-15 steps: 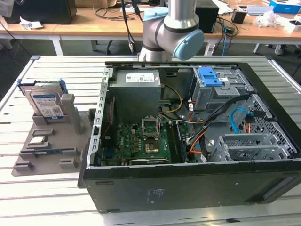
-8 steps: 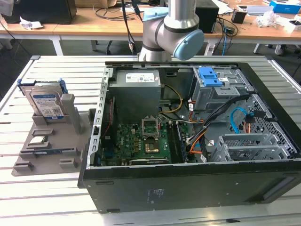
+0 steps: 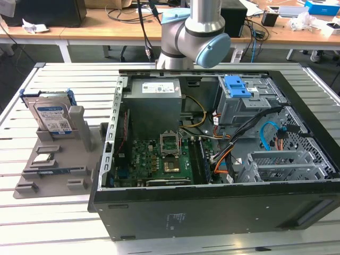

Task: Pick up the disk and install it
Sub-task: 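Pick up the disk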

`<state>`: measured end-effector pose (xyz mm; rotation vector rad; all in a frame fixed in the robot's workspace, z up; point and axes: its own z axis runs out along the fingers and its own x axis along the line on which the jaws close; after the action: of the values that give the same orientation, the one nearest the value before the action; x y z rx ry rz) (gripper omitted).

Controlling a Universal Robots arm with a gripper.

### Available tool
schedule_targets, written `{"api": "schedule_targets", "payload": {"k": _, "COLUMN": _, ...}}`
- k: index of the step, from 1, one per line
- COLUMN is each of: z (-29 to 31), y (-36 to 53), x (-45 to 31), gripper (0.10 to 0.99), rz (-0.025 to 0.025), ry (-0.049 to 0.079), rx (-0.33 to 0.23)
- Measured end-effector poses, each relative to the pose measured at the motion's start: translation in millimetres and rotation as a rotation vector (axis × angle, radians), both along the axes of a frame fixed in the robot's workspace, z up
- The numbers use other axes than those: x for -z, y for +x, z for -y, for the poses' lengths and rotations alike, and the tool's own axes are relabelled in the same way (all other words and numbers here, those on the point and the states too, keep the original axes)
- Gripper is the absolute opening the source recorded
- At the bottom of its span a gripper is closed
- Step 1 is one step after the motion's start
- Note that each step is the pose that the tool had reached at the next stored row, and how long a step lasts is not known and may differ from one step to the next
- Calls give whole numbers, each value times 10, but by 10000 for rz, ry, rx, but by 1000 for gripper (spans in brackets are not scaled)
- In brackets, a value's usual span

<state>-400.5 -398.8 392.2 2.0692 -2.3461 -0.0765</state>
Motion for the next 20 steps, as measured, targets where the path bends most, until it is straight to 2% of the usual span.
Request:
{"api": "schedule_targets", "payload": {"k": 1, "z": 0, "y": 0, "x": 0, "gripper": 294, "rz": 0, "ry": 0, "rx": -4}}
{"api": "schedule_targets", "payload": {"k": 3, "z": 0, "y": 0, "x": 0, "gripper": 294, "rz": 0, "ry": 0, "rx": -9}}
{"api": "schedule_targets", "payload": {"k": 6, "z": 0, "y": 0, "x": 0, "gripper": 478, "rz": 0, "ry": 0, "rx": -18}}
{"api": "schedule_targets", "payload": {"k": 7, "z": 0, "y": 0, "x": 0, "gripper": 478, "rz": 0, "ry": 0, "rx": -23}}
{"api": "schedule_targets", "payload": {"k": 8, "z": 0, "y": 0, "x": 0, "gripper": 541, "rz": 0, "ry": 0, "rx": -25}}
{"api": "schedule_targets", "payload": {"k": 13, "z": -9, "y": 18, "x": 1, "gripper": 541, "rz": 0, "ry": 0, "rx": -33}}
{"api": "schedule_targets", "payload": {"k": 17, "z": -90, "y": 91, "x": 4, "gripper": 541, "rz": 0, "ry": -1, "rx": -36}}
{"api": "schedule_targets", "payload": {"k": 20, "z": -142, "y": 180, "x": 14, "gripper": 541, "rz": 1, "ry": -1, "rx": -35}}
